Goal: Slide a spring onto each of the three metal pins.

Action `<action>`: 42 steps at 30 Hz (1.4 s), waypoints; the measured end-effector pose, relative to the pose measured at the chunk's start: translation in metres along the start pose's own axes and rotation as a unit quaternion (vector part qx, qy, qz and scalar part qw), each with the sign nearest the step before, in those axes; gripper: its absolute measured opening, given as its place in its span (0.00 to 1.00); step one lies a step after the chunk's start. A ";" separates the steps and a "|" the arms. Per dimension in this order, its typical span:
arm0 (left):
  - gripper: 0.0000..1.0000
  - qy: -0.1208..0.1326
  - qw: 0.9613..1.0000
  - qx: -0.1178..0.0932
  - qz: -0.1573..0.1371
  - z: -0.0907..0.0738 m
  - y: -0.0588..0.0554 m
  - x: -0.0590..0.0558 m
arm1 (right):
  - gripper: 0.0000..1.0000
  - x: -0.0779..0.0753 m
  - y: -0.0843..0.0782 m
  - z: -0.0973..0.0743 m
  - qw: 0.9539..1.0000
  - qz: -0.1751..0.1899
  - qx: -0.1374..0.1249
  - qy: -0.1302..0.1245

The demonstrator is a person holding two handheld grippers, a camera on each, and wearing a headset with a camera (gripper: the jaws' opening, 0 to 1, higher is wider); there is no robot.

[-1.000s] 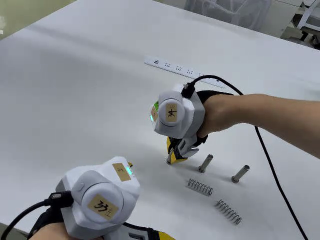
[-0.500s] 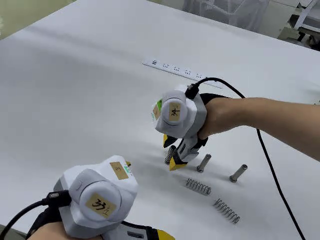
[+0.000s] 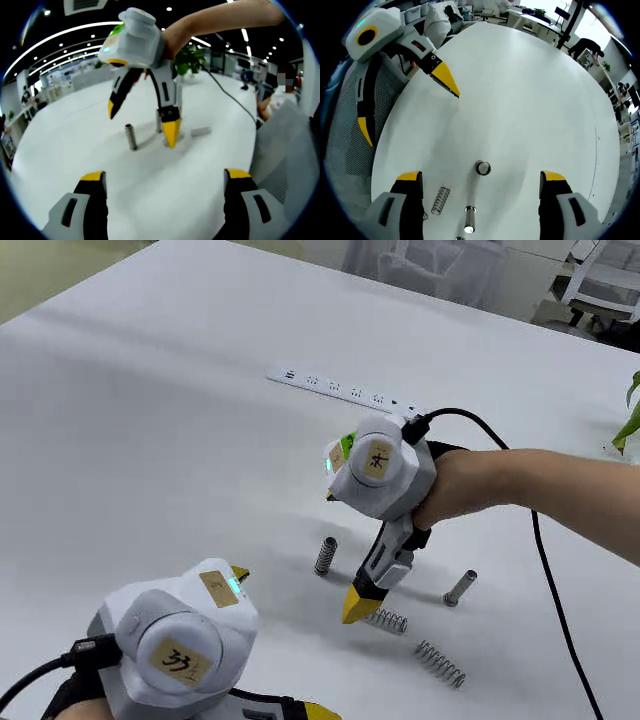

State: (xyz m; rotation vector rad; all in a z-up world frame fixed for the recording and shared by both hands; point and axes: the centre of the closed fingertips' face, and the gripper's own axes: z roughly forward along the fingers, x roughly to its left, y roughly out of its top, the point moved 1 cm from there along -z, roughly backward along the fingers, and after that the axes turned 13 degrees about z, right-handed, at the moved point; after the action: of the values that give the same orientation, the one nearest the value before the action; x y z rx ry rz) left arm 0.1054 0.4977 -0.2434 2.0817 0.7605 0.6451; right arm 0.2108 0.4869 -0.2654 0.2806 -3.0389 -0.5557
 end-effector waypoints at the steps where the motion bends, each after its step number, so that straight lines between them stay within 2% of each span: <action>1: 0.98 0.004 1.000 -0.004 -0.002 -0.001 0.002 0.002 | 0.99 0.001 -0.002 -0.001 1.000 0.005 -0.001 0.000; 3: 0.99 0.007 1.000 -0.014 -0.008 -0.002 0.005 0.004 | 0.99 0.003 -0.005 -0.004 1.000 0.023 -0.007 0.001; 5: 0.99 0.008 1.000 -0.017 -0.010 -0.002 0.007 0.005 | 0.99 0.002 -0.008 -0.009 0.999 0.032 -0.018 -0.009; 7: 0.98 0.007 1.000 -0.018 -0.008 -0.003 0.008 0.004 | 0.99 0.003 -0.010 -0.013 0.999 0.044 -0.024 -0.012; 14: 0.97 0.006 0.999 -0.046 0.008 -0.003 0.020 0.005 | 0.99 0.012 -0.018 -0.036 0.995 0.067 -0.064 -0.028; 17: 0.96 0.001 0.998 -0.058 0.012 -0.001 0.025 0.005 | 0.99 0.011 -0.024 -0.045 0.993 0.076 -0.079 -0.046; 21: 0.96 -0.009 0.998 -0.058 0.020 0.003 0.026 0.003 | 0.99 0.013 -0.031 -0.061 0.985 0.108 -0.117 -0.066; 25: 0.93 -0.014 0.998 -0.057 0.030 0.006 0.024 0.005 | 0.99 0.020 -0.044 -0.070 0.982 0.111 -0.126 -0.083; 31: 0.92 -0.021 0.998 -0.059 0.025 0.012 0.022 0.006 | 0.99 0.035 -0.067 -0.076 0.972 0.149 -0.148 -0.102; 33: 0.92 -0.024 0.998 -0.057 0.027 0.013 0.021 0.005 | 0.99 0.042 -0.072 -0.078 0.966 0.172 -0.162 -0.101; 36: 0.91 -0.030 0.997 -0.057 0.033 0.014 0.022 0.004 | 0.99 0.048 -0.084 -0.082 0.961 0.188 -0.169 -0.113; 42: 0.89 -0.039 0.997 -0.059 0.044 0.020 0.023 0.007 | 0.99 0.066 -0.110 -0.086 0.940 0.251 -0.193 -0.126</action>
State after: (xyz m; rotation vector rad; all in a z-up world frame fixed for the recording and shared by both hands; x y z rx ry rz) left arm 0.1297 0.4810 -0.2341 2.0284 0.5755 0.6364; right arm 0.1707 0.3435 -0.2231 -0.6036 -2.9448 -1.1741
